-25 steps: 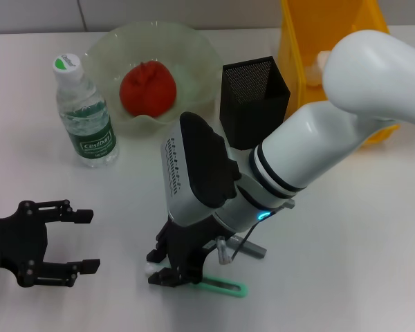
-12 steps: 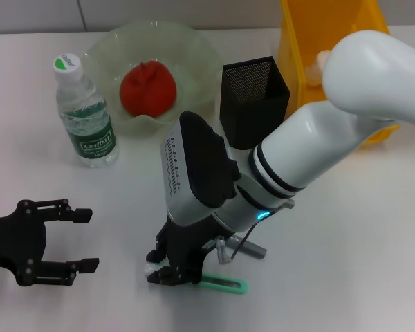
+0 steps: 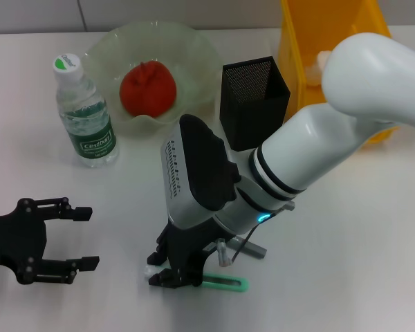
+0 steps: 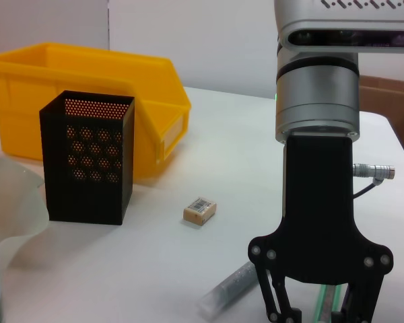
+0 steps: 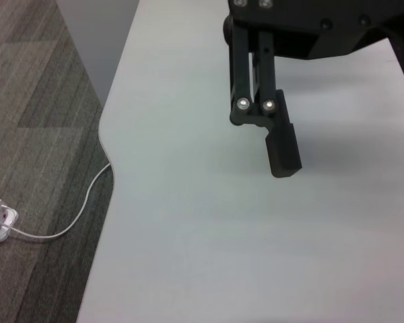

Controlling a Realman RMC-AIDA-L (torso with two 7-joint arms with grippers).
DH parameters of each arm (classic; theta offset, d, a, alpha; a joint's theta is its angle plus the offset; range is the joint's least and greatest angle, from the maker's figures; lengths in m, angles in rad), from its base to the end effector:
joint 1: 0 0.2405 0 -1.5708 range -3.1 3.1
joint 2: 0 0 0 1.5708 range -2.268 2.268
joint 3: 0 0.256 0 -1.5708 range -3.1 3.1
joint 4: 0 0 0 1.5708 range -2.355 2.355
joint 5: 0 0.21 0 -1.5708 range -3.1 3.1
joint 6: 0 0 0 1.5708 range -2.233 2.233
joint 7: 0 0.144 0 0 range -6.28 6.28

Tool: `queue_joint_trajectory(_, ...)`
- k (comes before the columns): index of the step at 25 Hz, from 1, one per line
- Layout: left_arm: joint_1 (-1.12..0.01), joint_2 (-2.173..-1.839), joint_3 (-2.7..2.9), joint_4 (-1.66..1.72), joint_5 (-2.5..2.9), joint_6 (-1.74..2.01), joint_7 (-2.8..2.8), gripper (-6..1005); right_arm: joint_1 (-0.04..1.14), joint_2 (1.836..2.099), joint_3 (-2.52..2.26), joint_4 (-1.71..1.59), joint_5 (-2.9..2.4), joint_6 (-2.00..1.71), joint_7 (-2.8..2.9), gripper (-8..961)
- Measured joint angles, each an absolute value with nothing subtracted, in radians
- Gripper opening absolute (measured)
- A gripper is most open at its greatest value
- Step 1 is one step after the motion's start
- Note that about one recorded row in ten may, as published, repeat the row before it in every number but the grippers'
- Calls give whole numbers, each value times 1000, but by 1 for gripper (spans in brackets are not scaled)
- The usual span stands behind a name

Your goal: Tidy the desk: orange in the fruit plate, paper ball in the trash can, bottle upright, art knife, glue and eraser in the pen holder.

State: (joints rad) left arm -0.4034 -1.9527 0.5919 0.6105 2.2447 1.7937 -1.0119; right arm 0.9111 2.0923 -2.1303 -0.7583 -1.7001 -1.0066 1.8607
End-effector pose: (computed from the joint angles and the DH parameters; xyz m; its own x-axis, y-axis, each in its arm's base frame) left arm -0.3312 0.2588 0.0385 0.9277 0.1846 0.3245 0.2329 -0.9655 -0.1166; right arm 0.1172 0.3038 -0.1705 0.9897 0.0482 0.1350 0.0276 -0.9882 0.1505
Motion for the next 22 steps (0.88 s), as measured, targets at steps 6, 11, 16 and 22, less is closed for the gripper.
queue_joint_trajectory(6, -403, -1953, 592, 611, 2244, 1794, -1012, 798, 912, 2092, -2131, -761, -1700, -1006, 1861, 209)
queue_joint_trajectory(11, -401, -1953, 592, 611, 2243, 1796, -1012, 798, 913, 2092, -2131, -760, -1700, -1006, 1861, 195)
queue_joint_trajectory(16, -400, -1953, 592, 611, 2243, 1797, -1012, 798, 914, 2092, -2131, -758, -1701, -1006, 1861, 181)
queue_joint_trajectory(22, -400, -1954, 592, 611, 2242, 1798, -1013, 798, 914, 2092, -2130, -756, -1703, -1008, 1861, 164)
